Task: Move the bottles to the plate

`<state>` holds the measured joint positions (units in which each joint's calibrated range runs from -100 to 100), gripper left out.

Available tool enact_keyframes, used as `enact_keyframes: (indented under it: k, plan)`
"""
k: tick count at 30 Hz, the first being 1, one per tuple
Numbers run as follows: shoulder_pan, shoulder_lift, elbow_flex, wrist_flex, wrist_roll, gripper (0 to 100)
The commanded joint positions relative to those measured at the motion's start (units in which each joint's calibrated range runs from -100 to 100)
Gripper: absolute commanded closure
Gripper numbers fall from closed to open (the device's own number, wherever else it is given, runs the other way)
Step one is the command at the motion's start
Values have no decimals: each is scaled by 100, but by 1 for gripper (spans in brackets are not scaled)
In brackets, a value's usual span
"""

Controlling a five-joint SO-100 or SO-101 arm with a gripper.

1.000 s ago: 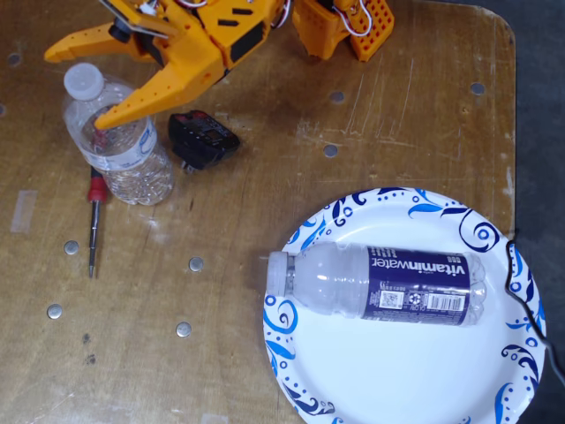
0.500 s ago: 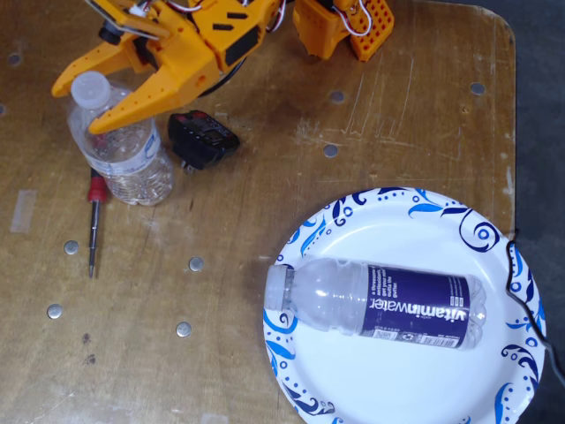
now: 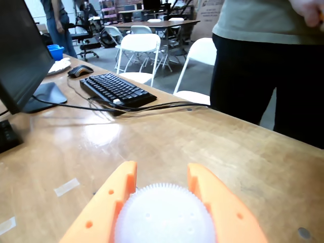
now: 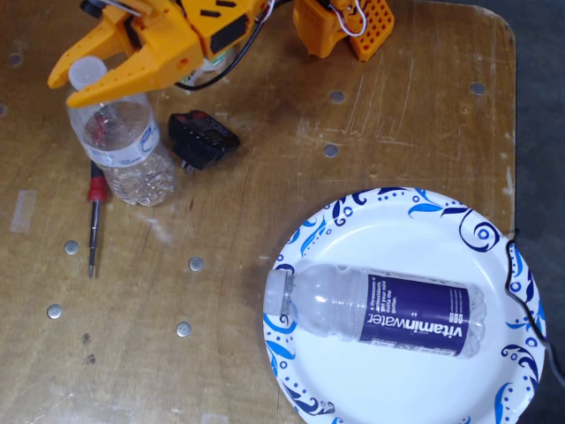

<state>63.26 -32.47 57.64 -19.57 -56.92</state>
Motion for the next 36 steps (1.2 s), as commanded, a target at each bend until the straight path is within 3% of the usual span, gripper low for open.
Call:
enact_keyframes:
  k: [1, 25, 36]
  plan:
    - [-14, -50, -188, 17, -31, 92]
    - [-369, -59, -1044, 25, -73, 92]
    - [-1944, -8, -1611, 51, -250, 92]
